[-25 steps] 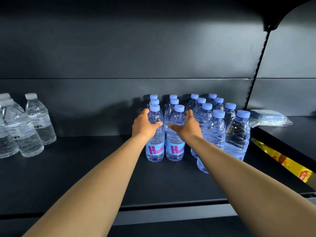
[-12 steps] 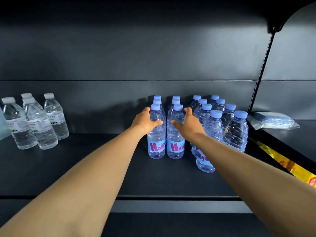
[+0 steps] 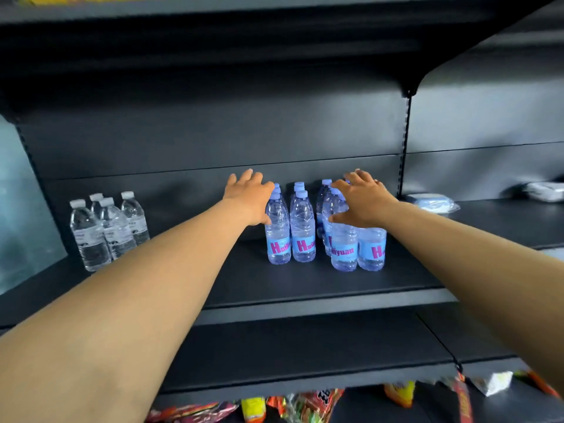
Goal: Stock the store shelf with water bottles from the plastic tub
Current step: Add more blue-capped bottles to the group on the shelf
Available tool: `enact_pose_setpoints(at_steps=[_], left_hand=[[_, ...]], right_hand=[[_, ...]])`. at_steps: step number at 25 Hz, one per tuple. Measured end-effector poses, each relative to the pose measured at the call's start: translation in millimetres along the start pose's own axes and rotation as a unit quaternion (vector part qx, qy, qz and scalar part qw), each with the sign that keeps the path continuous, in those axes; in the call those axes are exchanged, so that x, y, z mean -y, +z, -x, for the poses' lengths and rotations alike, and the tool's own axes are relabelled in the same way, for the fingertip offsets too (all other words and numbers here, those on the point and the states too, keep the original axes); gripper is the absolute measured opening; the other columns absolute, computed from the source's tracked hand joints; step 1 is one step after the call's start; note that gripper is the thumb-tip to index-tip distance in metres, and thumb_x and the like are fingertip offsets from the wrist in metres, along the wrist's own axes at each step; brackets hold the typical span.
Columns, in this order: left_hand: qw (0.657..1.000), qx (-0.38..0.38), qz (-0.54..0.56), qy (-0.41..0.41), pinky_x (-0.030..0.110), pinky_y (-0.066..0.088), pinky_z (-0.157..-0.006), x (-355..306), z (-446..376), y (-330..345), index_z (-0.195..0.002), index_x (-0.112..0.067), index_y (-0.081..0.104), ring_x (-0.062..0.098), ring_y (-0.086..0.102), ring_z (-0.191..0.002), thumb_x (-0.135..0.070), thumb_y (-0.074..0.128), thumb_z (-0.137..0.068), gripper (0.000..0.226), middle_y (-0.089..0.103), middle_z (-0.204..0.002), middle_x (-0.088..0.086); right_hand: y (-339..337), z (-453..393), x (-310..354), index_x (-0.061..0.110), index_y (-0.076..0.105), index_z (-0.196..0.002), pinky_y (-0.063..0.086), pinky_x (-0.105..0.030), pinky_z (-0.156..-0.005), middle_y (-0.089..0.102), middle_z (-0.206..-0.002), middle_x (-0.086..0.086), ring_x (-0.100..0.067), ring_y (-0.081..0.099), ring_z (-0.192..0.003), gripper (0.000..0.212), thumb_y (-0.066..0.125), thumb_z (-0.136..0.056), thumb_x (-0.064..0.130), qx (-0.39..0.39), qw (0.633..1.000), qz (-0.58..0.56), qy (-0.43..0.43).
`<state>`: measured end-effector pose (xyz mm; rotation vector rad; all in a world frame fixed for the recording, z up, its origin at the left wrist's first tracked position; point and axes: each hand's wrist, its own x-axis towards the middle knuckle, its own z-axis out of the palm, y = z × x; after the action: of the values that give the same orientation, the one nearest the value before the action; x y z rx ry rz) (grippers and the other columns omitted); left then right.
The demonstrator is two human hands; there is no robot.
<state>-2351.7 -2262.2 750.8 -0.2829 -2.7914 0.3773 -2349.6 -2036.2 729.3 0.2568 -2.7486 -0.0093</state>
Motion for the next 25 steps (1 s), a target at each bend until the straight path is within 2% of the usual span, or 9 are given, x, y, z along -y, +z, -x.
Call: enact_pose_setpoints(at_steps=[3,6,11,19,25], left_hand=[[0.999,0.017,-0.021,0.024,0.049,0.005,-0.118,-15,61,-4,-0.147,-0.022,0.023,0.027,0.000,-0.147,-0.045,0.069,-0.078,0.086,0.015,-0.155,0.010],[0.999,0.034,-0.016,0.040,0.049,0.004,-0.118,-37,121,8,-0.149,-0.023,0.018,0.027,-0.005,-0.147,-0.047,0.071,-0.076,0.093,0.007,-0.158,0.011],[0.996,0.043,0.009,0.076,0.048,0.008,-0.117,-81,188,42,-0.148,-0.022,0.019,0.028,-0.001,-0.147,-0.048,0.069,-0.078,0.089,0.011,-0.156,0.012],[0.980,0.112,0.081,0.141,0.045,0.016,-0.117,-186,250,138,-0.145,-0.018,0.024,0.031,0.005,-0.146,-0.044,0.068,-0.081,0.082,0.016,-0.154,0.014],[0.962,0.165,0.087,0.200,0.043,0.021,-0.114,-285,283,222,-0.146,-0.020,0.021,0.032,0.010,-0.145,-0.047,0.068,-0.079,0.086,0.017,-0.154,0.015]], right_hand=[[-11,65,8,0.025,0.018,-0.149,0.011,-0.052,-0.117,0.013,-0.157,-0.007,-0.028,-0.001,-0.147,0.090,0.059,-0.078,0.063,0.029,0.998,0.037,0.036],[-14,140,16,0.026,0.019,-0.148,0.010,-0.053,-0.117,0.013,-0.156,-0.008,-0.028,-0.001,-0.147,0.089,0.059,-0.078,0.062,0.048,0.996,0.036,0.061],[7,241,15,0.024,0.018,-0.149,0.011,-0.051,-0.117,0.011,-0.157,-0.009,-0.029,-0.002,-0.147,0.086,0.058,-0.082,0.060,0.093,0.991,0.029,0.090],[101,371,-29,0.023,0.020,-0.148,0.015,-0.047,-0.116,0.015,-0.156,-0.008,-0.028,0.002,-0.147,0.081,0.058,-0.084,0.055,0.159,0.976,-0.014,0.147],[187,452,-82,0.023,0.022,-0.147,0.016,-0.045,-0.116,0.017,-0.155,-0.006,-0.027,0.005,-0.146,0.079,0.058,-0.084,0.054,0.227,0.954,-0.045,0.191]])
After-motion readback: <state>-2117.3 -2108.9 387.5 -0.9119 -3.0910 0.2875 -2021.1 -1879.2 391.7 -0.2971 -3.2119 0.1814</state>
